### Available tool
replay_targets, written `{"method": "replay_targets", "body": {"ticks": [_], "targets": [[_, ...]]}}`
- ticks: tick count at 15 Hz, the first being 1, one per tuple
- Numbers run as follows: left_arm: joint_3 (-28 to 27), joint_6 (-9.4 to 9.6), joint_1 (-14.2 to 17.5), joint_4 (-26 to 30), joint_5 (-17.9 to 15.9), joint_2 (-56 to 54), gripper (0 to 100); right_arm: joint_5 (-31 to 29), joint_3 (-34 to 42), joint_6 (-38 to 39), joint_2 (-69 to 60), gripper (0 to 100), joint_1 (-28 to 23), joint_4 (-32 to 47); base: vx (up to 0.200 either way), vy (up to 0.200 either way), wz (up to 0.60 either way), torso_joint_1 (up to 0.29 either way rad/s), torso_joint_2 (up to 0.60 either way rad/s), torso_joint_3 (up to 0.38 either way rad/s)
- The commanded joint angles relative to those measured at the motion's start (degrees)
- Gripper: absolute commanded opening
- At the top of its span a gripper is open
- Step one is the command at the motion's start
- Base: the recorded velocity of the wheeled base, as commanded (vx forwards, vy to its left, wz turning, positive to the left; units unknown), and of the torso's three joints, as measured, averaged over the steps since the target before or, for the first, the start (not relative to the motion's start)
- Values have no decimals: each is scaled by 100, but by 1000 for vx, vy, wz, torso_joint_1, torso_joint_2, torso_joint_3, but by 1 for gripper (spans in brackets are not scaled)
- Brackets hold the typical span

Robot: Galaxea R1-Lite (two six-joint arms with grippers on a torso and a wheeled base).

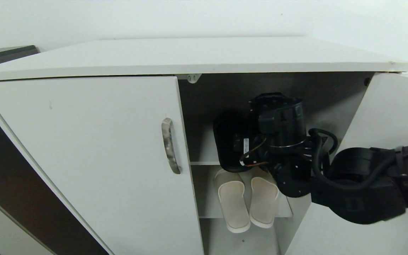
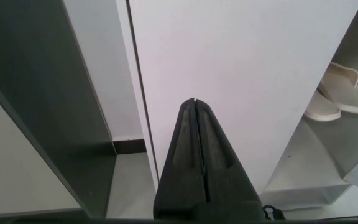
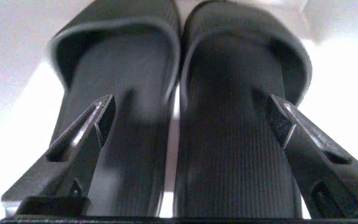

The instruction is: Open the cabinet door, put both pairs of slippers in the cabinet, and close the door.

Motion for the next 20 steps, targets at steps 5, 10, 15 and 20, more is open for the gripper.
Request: {"method": "replay_targets", "body": {"ticks": [5,10,15,20], "targets": [[0,2,0,0,1,-1,0,26,1127,-23,-812,0,444,-642,0,0,0,0,0,0],[0,2,0,0,1,-1,0,17,1267,-23,-786,0,646,-642,0,0,0,0,0,0],[0,2,0,0,1,-1,0,8,1329,-23,-724,0,664,-651,0,0,0,0,0,0],[0,2,0,0,1,-1,0,8,1382,-23,-707,0,664,-765,-120,0,0,2,4,0]]}}
